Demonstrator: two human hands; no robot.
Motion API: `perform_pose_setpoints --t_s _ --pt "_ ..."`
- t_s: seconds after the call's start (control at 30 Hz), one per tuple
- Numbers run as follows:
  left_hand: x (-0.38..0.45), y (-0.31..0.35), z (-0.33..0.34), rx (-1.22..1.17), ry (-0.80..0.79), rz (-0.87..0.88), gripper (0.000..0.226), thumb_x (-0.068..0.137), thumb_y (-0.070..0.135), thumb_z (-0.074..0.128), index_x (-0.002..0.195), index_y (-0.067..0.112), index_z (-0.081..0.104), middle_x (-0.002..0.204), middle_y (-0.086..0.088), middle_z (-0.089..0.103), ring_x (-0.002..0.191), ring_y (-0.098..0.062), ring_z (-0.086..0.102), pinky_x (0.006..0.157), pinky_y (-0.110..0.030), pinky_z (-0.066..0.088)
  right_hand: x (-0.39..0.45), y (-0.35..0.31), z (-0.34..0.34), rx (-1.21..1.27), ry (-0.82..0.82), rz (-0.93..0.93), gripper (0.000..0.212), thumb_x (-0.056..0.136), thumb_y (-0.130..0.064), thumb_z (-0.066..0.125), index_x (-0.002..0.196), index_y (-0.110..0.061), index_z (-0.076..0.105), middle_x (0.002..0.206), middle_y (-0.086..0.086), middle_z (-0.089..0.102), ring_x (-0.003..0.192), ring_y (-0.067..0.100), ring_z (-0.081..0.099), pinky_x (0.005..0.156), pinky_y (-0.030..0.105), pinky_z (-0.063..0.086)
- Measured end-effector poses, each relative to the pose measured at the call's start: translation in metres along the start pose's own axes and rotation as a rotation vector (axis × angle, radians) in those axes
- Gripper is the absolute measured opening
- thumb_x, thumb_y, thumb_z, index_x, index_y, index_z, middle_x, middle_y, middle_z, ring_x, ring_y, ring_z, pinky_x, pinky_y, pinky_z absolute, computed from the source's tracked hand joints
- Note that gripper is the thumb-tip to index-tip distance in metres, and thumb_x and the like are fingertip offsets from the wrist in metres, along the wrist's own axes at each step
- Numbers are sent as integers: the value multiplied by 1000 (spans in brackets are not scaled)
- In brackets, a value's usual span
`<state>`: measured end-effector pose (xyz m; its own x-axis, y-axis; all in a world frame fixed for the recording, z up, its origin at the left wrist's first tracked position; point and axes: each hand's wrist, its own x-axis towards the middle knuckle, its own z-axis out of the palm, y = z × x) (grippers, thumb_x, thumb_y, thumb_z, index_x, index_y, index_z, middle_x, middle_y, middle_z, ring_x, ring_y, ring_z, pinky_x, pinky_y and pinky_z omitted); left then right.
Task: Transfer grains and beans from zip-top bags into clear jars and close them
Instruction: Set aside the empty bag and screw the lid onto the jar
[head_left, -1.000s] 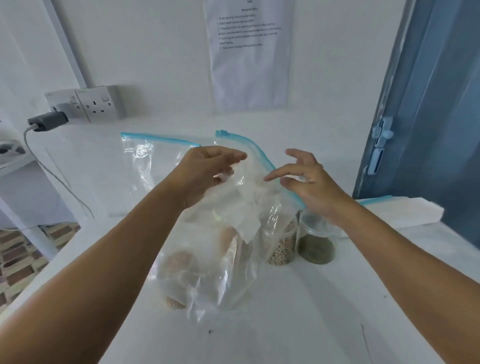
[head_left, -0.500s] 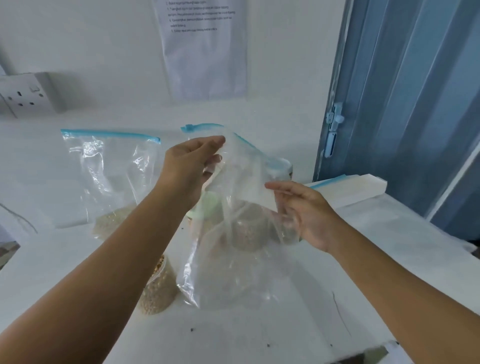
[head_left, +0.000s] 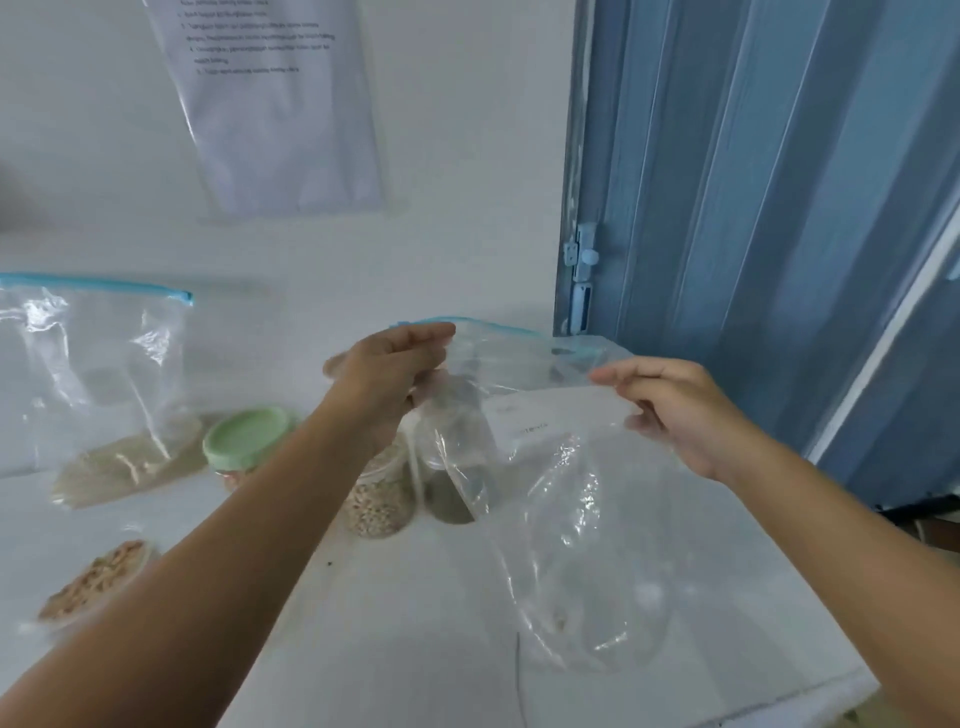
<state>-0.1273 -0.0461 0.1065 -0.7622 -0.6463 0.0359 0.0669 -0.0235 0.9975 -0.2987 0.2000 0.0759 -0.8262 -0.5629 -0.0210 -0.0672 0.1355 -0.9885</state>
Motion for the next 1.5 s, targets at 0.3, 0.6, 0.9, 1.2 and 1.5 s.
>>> perform_pose_setpoints --t_s 0.3,0.6,0.9,1.2,1.5 --pt "24 -78 136 74 43 -151 25 100 0 65 104 20 79 77 2 67 59 -5 64 75 -28 42 48 48 -134 -117 -33 49 42 99 -5 55 93 -36 84 117 -7 74 75 13 65 85 35 53" --pt "28 -138 147 374 86 -230 26 98 1 68 94 22 82 97 -4 74 81 -18 65 74 -23 52 61 111 -134 -508 -246 32 38 100 -14 52 108 -42 76 133 -13 67 120 17 64 101 34 53" --pt "30 -154 149 675 -106 -280 35 98 0 67 113 29 80 131 1 67 116 -22 61 94 -27 50 52 95 -94 -1085 -407 -192 46 103 -61 44 149 -58 40 172 3 14 156 30 11 125 42 17" --pt "37 -122 142 1165 -245 -98 33 102 20 65 128 40 71 143 -5 58 137 -25 45 120 -45 36 46 125 -80 -1199 -592 -22 63 101 -72 28 159 -57 6 173 5 -16 160 30 -13 128 45 3" --pt "80 -122 191 1358 -256 64 58 108 18 52 160 31 28 141 -11 62 121 -32 60 103 -47 54 44 130 -75 -1199 -600 -7 61 101 -72 29 156 -62 3 172 3 -20 159 30 -19 127 47 1"
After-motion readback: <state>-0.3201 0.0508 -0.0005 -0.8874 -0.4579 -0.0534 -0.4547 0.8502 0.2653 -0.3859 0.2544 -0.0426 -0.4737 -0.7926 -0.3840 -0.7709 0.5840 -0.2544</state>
